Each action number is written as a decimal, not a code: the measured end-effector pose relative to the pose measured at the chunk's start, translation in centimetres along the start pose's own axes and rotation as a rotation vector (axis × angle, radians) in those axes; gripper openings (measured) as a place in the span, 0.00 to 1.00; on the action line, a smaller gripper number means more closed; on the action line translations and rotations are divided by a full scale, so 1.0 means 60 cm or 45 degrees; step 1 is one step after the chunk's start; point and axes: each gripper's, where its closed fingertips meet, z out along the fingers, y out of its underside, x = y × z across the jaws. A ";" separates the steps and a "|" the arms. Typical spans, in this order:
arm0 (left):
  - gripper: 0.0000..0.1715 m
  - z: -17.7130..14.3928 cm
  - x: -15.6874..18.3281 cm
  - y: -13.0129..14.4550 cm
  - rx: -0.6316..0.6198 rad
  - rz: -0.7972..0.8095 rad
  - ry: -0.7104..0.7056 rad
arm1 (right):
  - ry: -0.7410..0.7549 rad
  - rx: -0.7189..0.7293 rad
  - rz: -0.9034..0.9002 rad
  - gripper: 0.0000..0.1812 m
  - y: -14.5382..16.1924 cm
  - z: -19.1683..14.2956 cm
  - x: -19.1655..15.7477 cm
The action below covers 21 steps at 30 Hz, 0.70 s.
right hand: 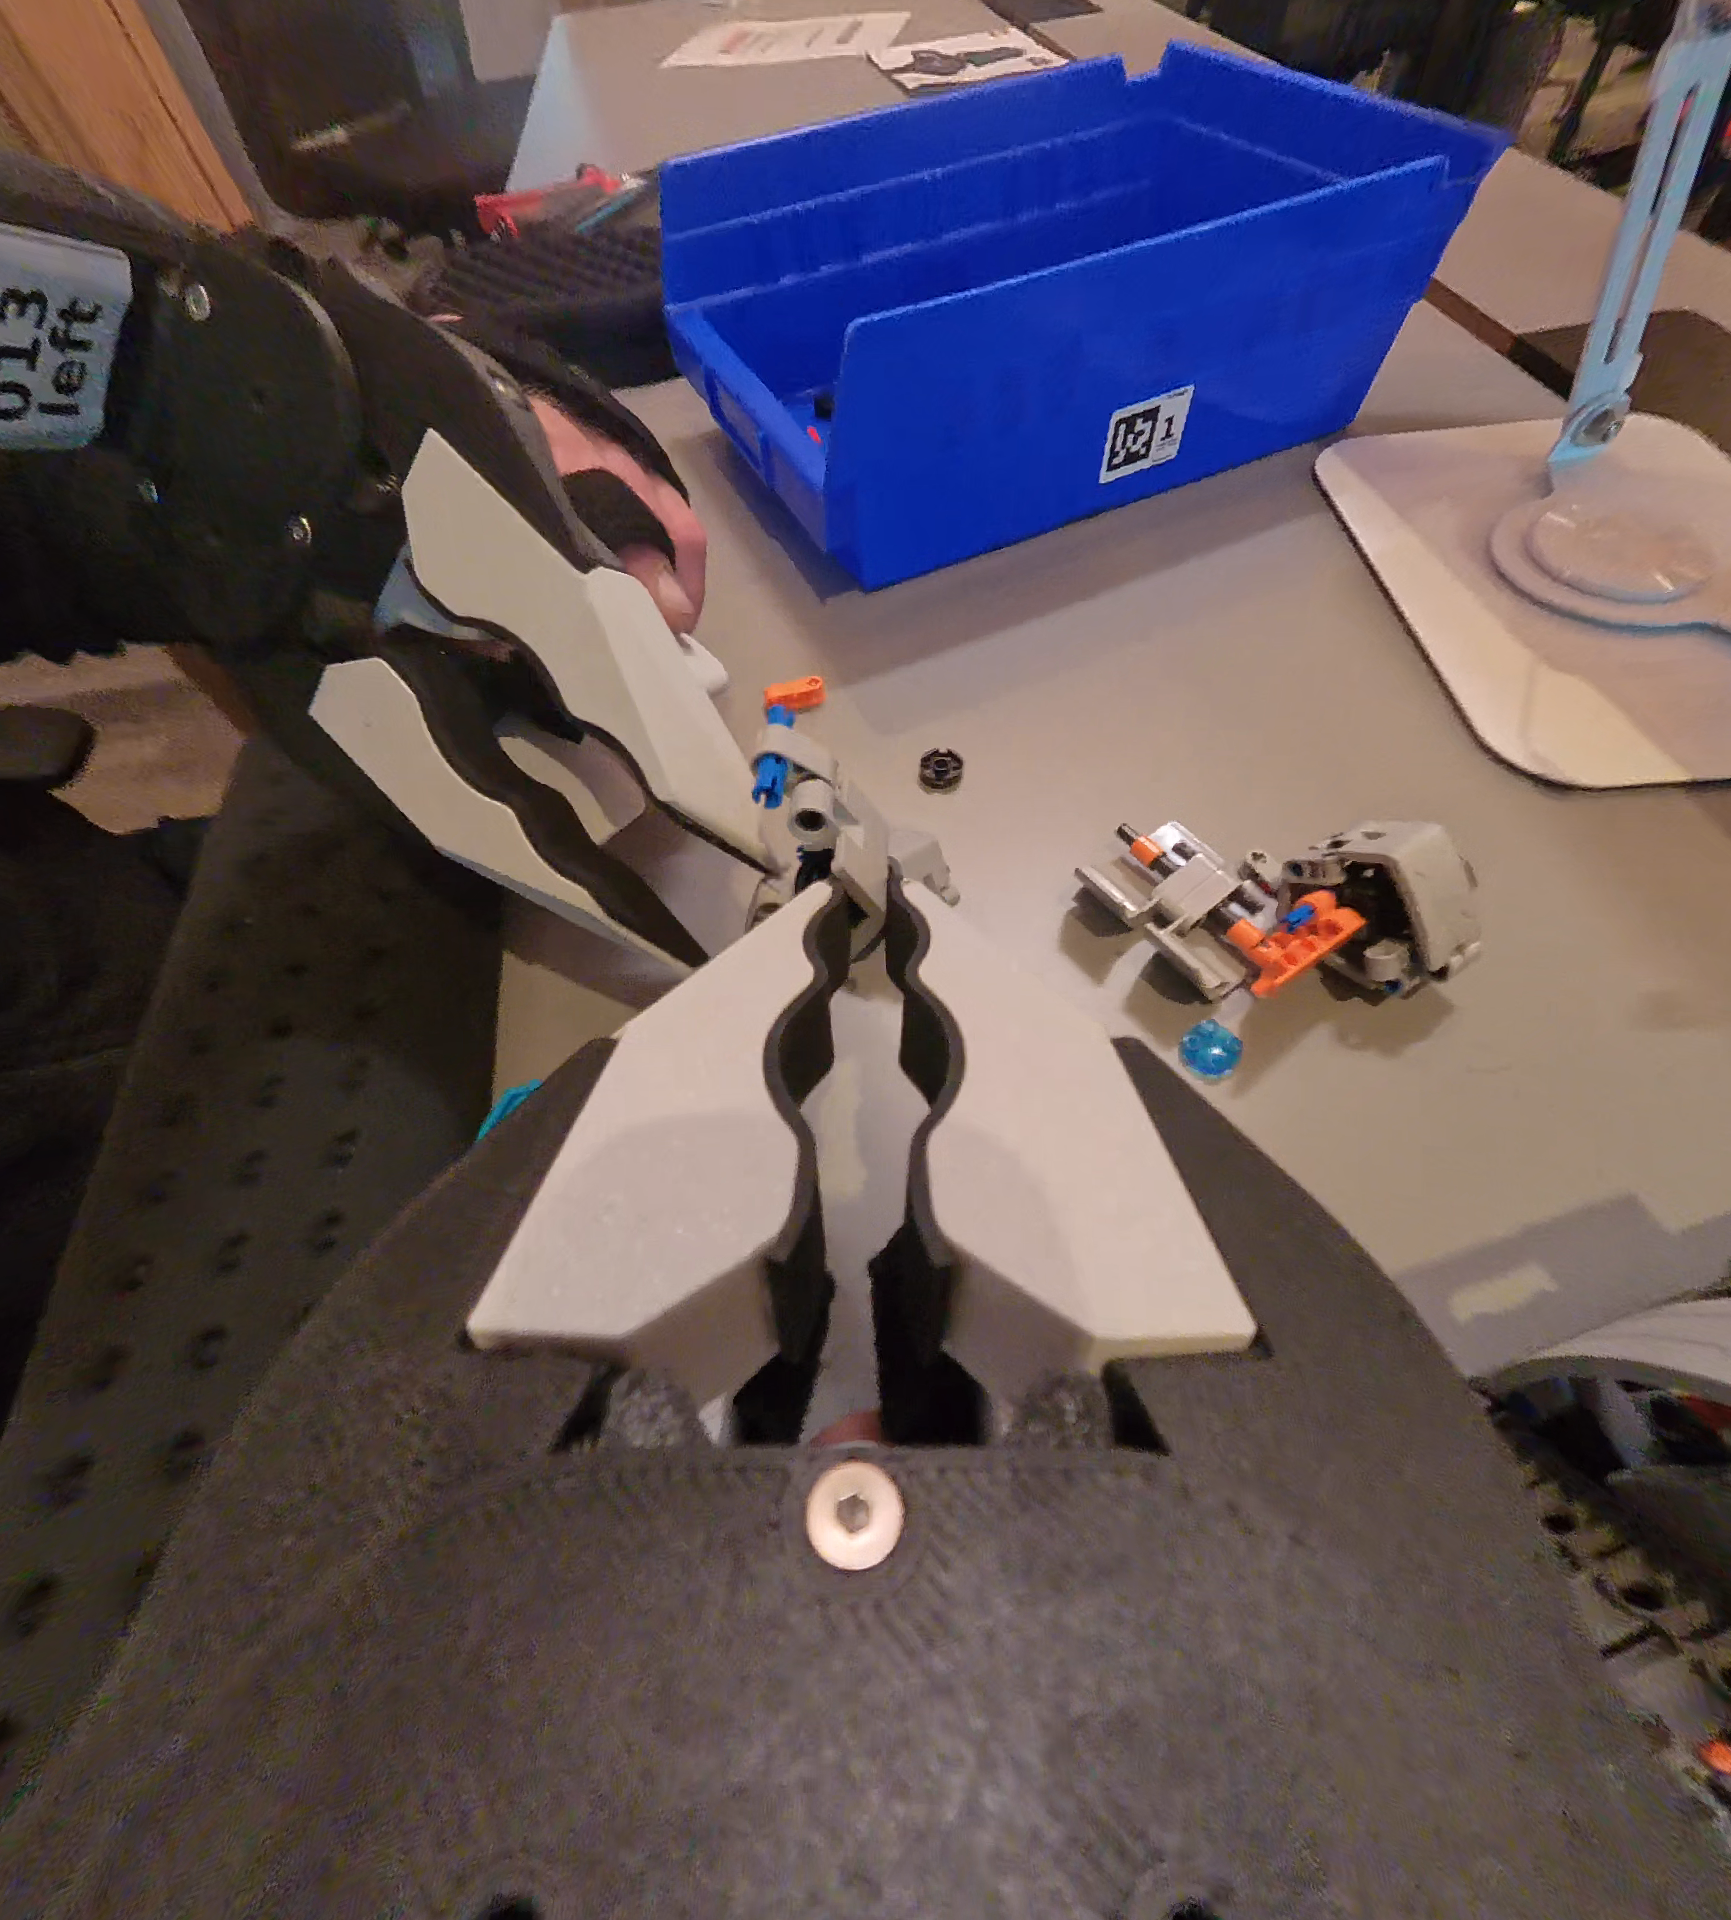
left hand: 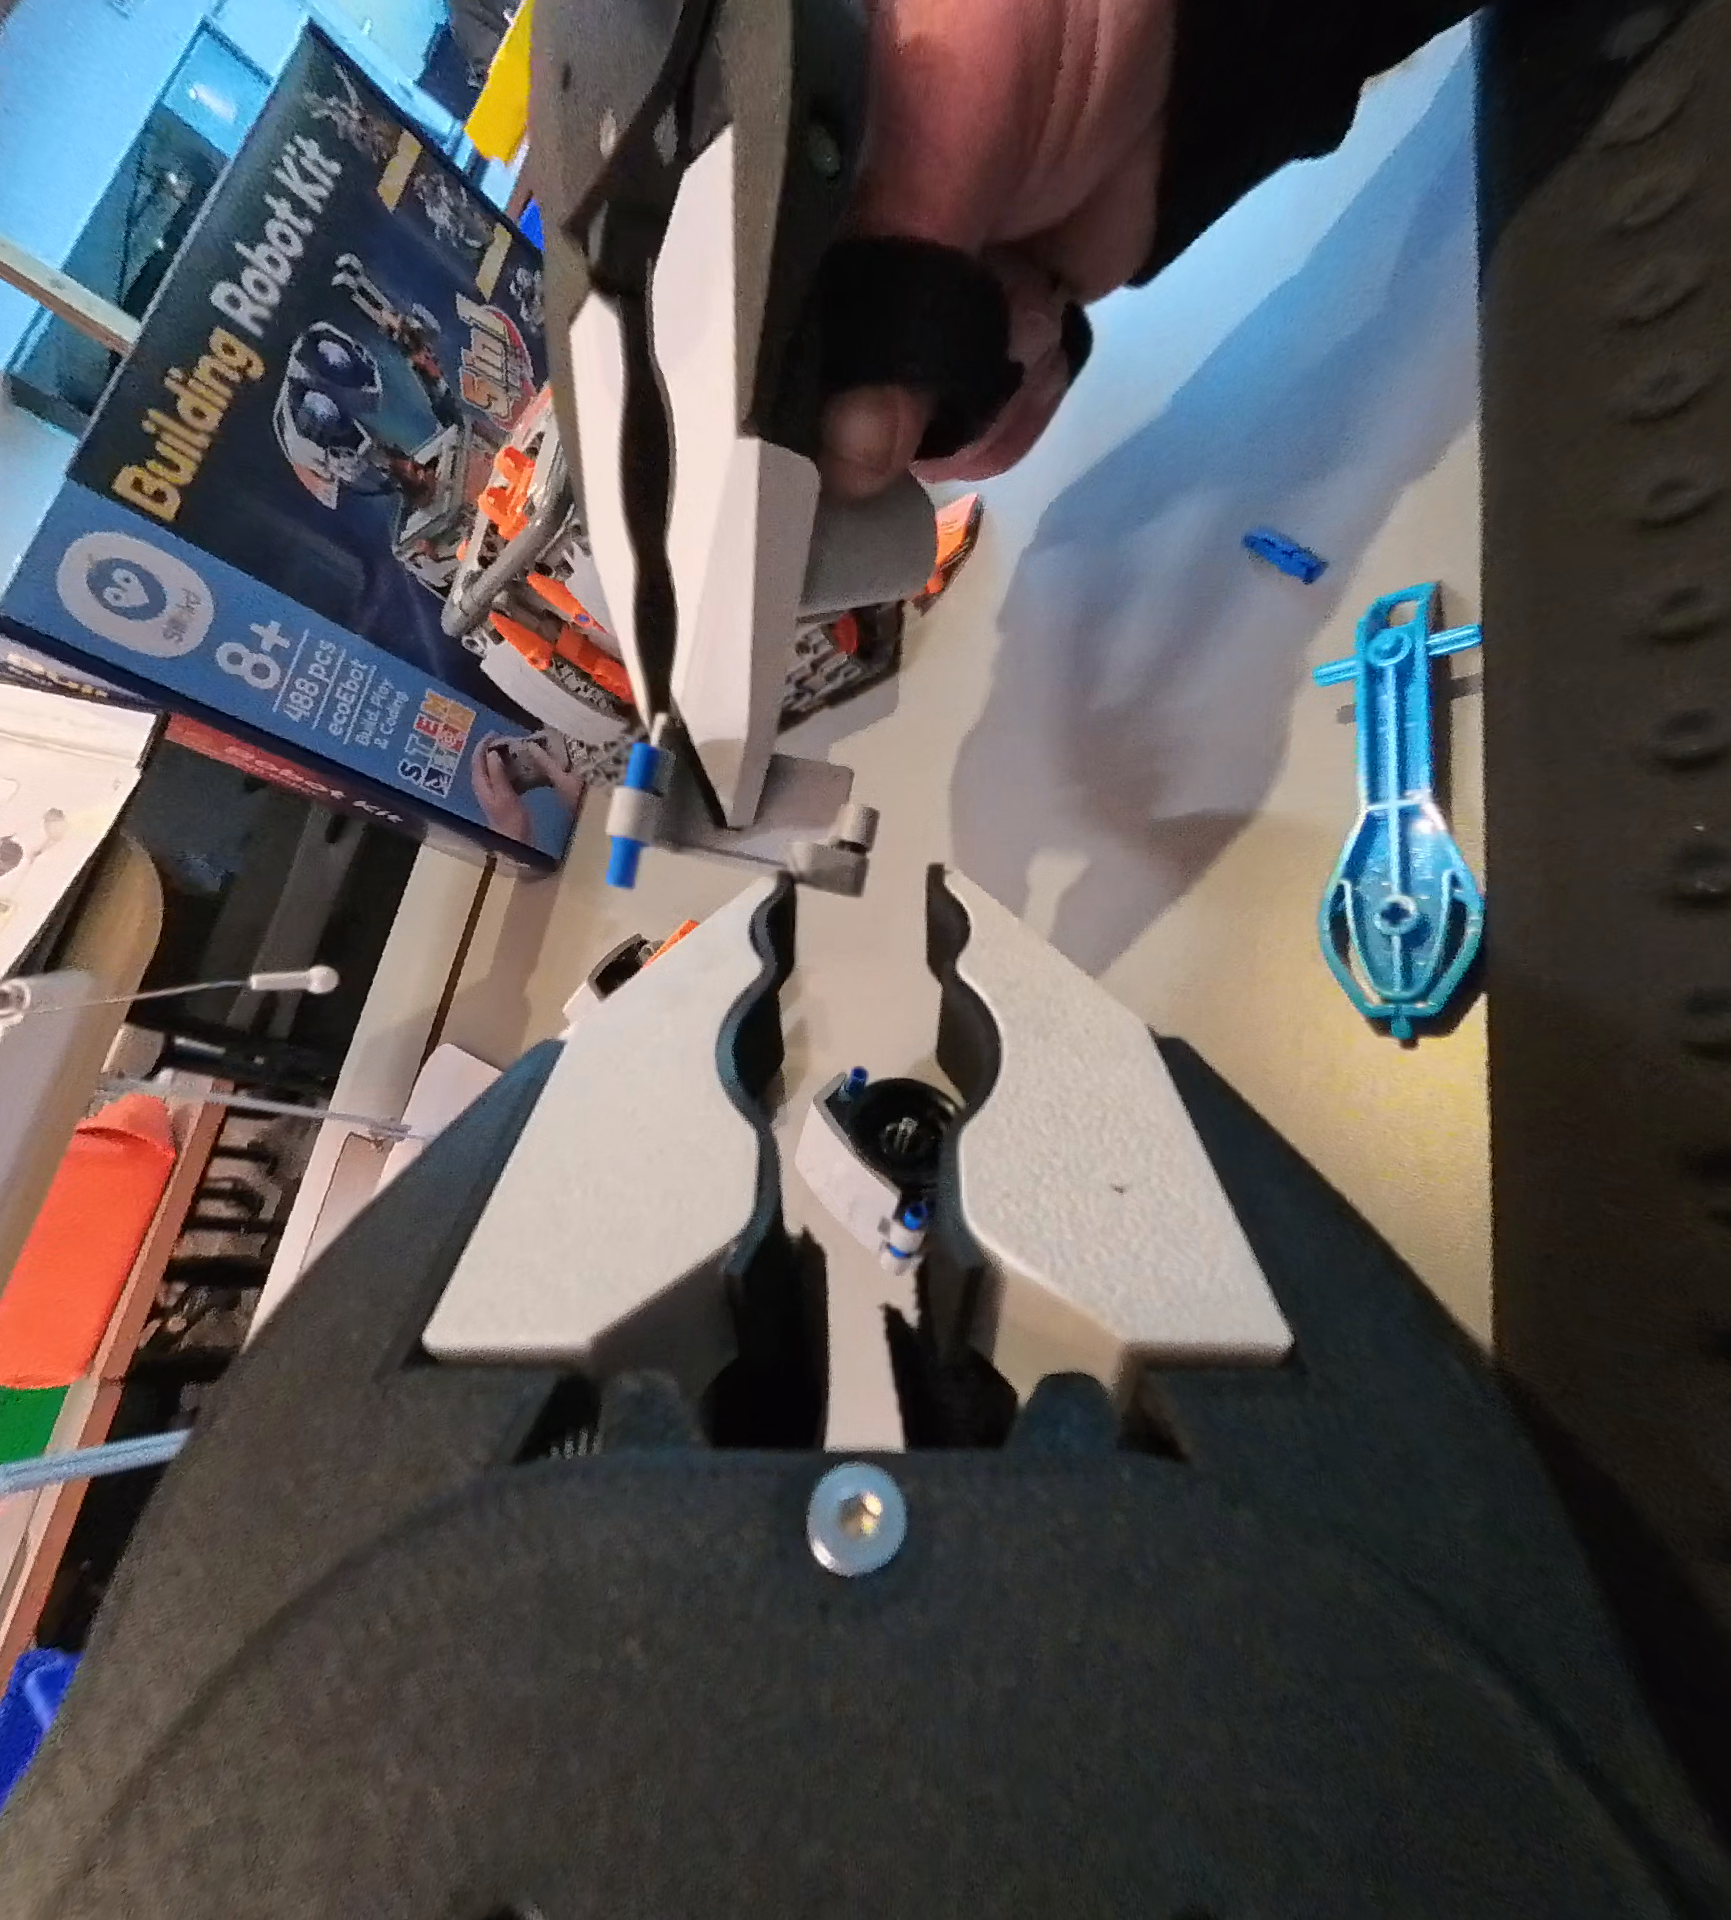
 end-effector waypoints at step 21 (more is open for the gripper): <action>0.00 0.003 0.008 -0.008 -0.020 0.163 -0.098 | 0.136 0.057 -0.249 0.01 -0.028 -0.007 -0.009</action>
